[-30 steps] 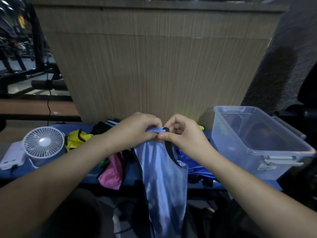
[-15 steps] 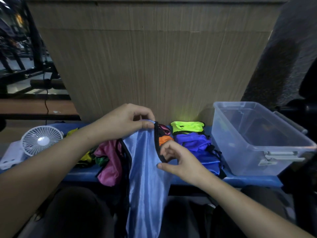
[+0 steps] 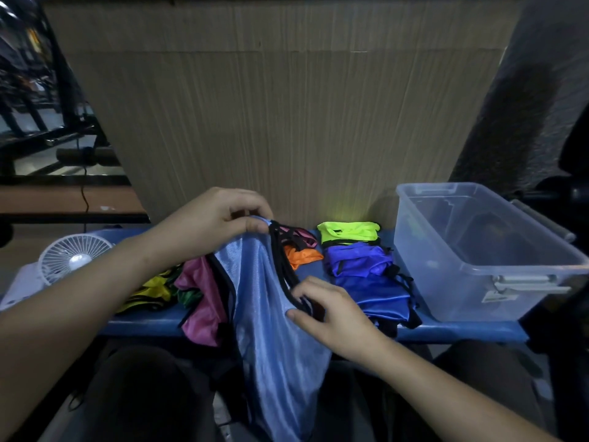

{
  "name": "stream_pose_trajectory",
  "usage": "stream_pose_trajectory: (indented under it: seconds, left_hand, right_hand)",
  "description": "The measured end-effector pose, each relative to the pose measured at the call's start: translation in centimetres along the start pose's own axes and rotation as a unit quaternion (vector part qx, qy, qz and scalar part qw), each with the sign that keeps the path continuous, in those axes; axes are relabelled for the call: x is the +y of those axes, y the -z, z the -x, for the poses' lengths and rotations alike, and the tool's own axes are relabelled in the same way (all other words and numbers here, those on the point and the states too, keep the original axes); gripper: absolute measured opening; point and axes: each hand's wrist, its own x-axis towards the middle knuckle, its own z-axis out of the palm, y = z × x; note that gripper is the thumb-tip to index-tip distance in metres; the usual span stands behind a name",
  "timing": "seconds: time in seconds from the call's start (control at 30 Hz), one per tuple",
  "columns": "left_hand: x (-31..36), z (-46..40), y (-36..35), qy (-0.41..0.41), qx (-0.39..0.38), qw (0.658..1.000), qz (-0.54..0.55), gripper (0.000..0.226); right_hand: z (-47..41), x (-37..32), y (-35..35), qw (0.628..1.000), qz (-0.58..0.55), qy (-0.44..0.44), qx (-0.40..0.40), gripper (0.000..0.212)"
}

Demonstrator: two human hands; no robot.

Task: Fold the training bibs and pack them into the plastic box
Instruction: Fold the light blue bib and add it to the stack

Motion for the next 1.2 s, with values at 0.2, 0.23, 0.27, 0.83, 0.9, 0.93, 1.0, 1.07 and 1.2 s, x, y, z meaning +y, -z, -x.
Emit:
stream_pose_trajectory:
  seconds: [0.2, 0.23, 0.27, 0.83, 0.9, 0.93, 1.0, 1.07, 1.2]
  left_hand:
    - [-0.4, 0.0, 0.6, 0.006, 0.015, 1.000, 0.007, 0.006]
    - [-0.4, 0.1, 0.6, 0.005, 0.010, 1.000, 0.008, 0.005]
    - [-0.5, 0.1, 0.5, 0.006, 0.005, 1.000, 0.008, 0.005]
    - [-1.1, 0.3, 1.0, 0.004, -0.021, 0.999, -0.026, 0.014]
    - [-1.2, 0.4, 1.0, 0.011, -0.028, 0.999, -0.039, 0.014]
    - [-1.3, 0.5, 1.0, 0.015, -0.029, 0.998, -0.046, 0.012]
    - [-1.6, 0.6, 1.2, 0.024, -0.026, 0.998, -0.060, 0.009]
    - [-1.9, 0.7, 1.6, 0.036, -0.018, 0.997, -0.068, 0.009]
    - [-2.4, 0.9, 2.4, 0.080, -0.001, 0.995, -0.061, 0.006]
  right_hand:
    - [1.0, 1.8, -0.2, 0.982, 0.148, -0.056, -0.099, 0.028]
    - [1.1, 1.9, 0.0, 0.980, 0.160, -0.056, -0.107, 0.026]
    - [1.1, 2.0, 0.3, 0.978, 0.170, -0.056, -0.111, 0.024]
    - [1.1, 2.5, 2.3, 0.920, 0.370, 0.018, -0.132, 0.017]
    - [1.1, 2.7, 2.5, 0.913, 0.382, 0.035, -0.140, 0.020]
    - [1.1, 2.6, 2.8, 0.921, 0.361, 0.033, -0.141, 0.021]
    - [1.3, 2.5, 3.5, 0.948, 0.282, 0.002, -0.150, 0.024]
    - [1.4, 2.4, 4.3, 0.970, 0.196, -0.021, -0.144, 0.029]
    - [1.5, 1.9, 5.3, 0.993, 0.061, -0.054, -0.087, 0.029]
